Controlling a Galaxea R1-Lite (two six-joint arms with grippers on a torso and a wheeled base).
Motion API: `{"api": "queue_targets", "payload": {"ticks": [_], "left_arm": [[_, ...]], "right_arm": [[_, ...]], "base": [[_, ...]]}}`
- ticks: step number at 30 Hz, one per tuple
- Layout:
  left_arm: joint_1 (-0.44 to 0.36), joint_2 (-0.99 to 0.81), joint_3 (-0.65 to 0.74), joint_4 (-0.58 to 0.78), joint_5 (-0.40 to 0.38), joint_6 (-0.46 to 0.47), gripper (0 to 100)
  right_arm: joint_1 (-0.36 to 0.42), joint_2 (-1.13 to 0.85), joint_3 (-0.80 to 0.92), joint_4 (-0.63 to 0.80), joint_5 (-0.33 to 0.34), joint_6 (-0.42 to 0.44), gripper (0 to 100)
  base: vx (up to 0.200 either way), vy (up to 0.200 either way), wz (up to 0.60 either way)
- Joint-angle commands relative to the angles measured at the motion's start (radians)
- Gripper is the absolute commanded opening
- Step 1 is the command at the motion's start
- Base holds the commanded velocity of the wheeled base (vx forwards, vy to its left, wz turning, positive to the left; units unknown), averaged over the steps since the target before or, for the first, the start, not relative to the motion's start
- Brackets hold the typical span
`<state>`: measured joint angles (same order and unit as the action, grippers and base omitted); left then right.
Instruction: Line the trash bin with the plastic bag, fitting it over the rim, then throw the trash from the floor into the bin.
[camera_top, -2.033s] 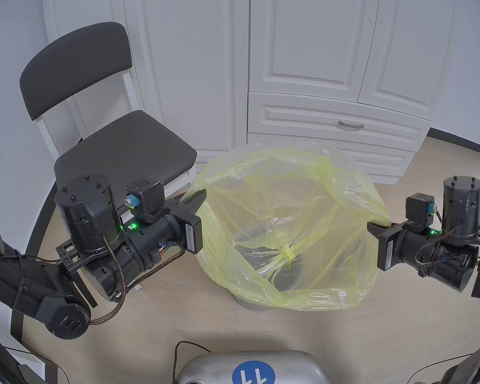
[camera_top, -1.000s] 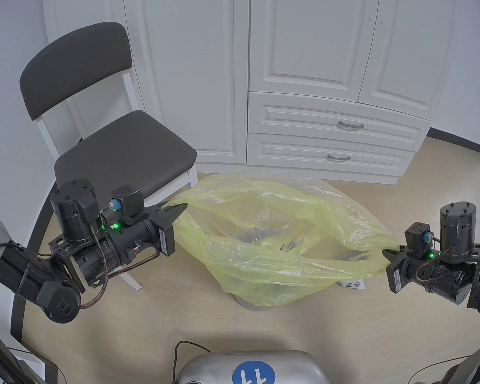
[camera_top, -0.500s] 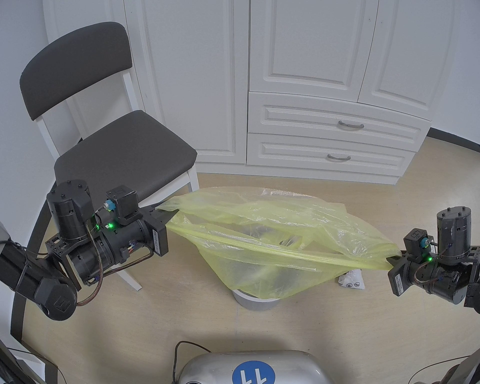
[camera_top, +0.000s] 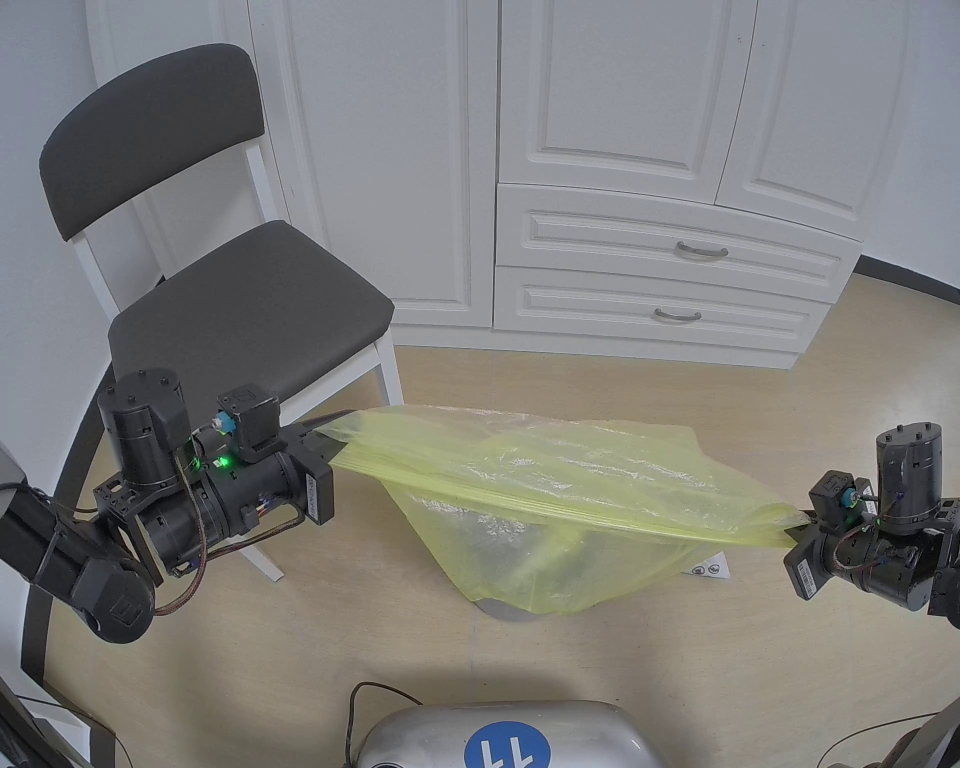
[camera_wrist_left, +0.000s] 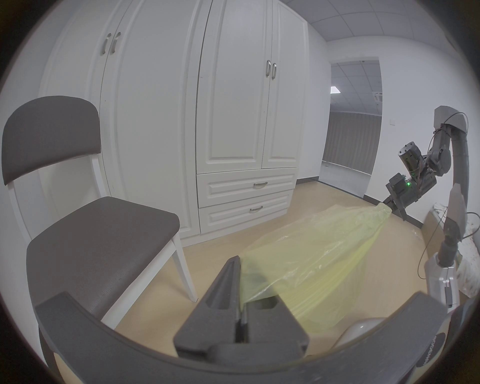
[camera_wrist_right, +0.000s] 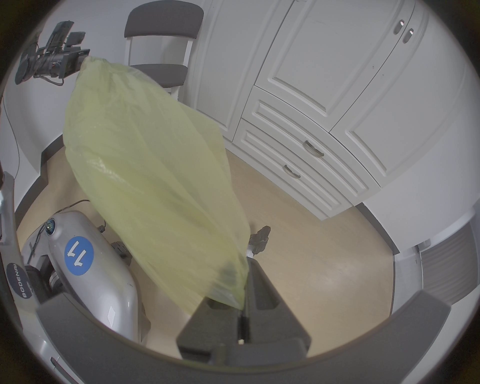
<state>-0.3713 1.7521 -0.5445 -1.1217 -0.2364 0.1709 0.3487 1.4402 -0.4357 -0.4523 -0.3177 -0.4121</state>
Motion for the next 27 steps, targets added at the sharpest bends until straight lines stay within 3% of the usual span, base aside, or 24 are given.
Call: {"api": "queue_targets", "payload": {"ticks": [1,27], "left_arm": [[0.005,0.007,0.001,0.002,0.002,0.004,0],[0.018,0.024,0.000,-0.004,0.006,0.039,0]], "right_arm": [[-0.004,0.002,0.002,0.001,-0.004,0.001,0],[-0.031,0.000,-0.005,-0.003,-0.012,-0.005,0]], "base": [[0.000,0.000,0.00],[0.000,0.000,0.00]]}}
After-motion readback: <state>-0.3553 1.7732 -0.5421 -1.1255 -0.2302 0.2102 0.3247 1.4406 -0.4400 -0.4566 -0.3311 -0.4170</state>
